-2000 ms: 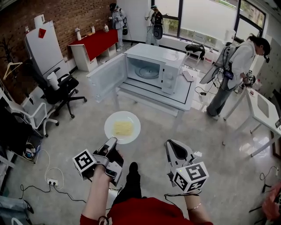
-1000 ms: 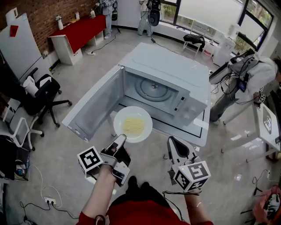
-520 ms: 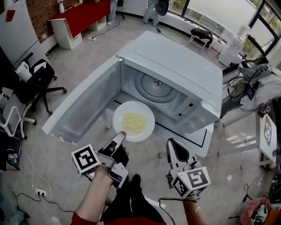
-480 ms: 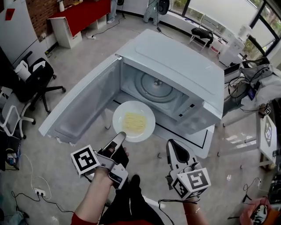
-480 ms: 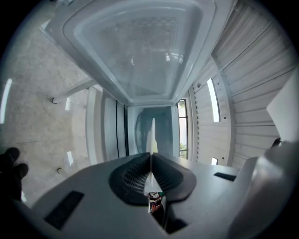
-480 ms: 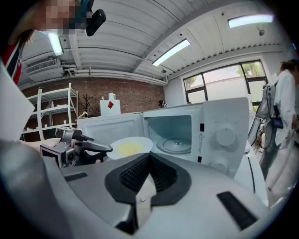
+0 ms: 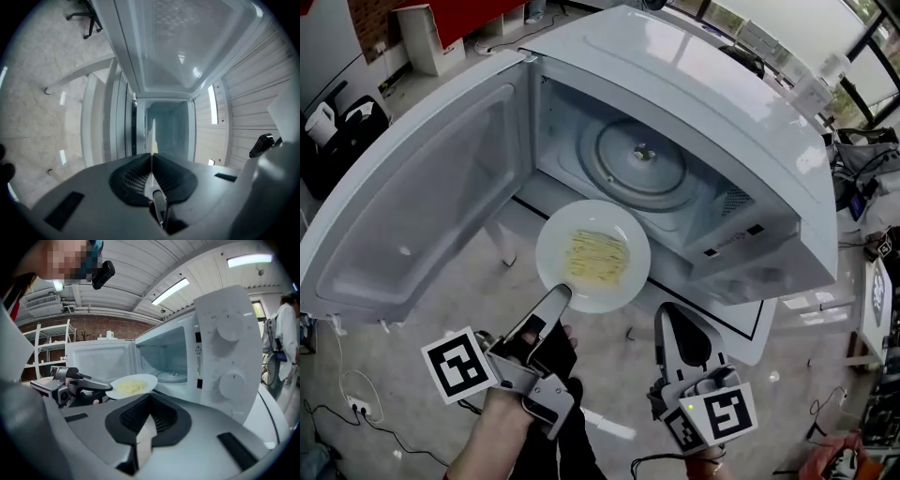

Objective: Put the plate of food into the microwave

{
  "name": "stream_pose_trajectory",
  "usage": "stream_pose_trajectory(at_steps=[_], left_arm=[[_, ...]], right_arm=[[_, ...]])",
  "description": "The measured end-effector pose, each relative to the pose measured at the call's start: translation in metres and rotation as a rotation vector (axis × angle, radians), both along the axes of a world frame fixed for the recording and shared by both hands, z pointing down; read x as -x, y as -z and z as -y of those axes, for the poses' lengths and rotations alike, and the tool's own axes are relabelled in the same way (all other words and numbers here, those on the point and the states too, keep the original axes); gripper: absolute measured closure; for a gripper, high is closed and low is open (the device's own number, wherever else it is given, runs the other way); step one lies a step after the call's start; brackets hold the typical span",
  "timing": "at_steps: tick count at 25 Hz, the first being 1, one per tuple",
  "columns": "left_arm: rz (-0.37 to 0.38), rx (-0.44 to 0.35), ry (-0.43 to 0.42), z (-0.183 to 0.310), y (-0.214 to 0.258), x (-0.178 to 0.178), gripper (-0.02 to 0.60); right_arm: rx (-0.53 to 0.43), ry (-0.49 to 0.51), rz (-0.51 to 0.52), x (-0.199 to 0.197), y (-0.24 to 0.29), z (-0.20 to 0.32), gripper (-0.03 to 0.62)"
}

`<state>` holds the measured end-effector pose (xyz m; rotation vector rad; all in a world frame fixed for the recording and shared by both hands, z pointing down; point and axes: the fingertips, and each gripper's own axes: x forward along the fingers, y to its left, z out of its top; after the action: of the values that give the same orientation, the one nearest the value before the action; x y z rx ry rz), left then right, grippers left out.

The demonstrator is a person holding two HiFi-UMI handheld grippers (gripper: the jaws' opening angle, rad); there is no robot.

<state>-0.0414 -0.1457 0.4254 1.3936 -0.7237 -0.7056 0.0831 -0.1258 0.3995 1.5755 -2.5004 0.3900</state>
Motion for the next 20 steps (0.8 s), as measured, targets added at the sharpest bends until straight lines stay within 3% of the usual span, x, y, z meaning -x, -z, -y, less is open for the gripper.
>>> stream_pose_trajectory(at_steps=[3, 12, 20], left_arm=[[0.002, -0.022, -0.004, 0.005, -0.008, 0.0, 0.558], [0.005, -0.096, -0.007, 0.032, -0.01, -0.007, 0.558], [0.1, -0.165, -0.003, 0.095, 0.024, -0.011, 0.558]], right_arm=[[-0.021, -0.01, 0.026, 0.002, -0.011, 0.007, 0.582], [-0.042, -0.001, -0.03, -0.003, -0.032, 0.019, 0.582], [-0.038, -0.004, -0.007, 0.006, -0.019, 0.036, 0.582]])
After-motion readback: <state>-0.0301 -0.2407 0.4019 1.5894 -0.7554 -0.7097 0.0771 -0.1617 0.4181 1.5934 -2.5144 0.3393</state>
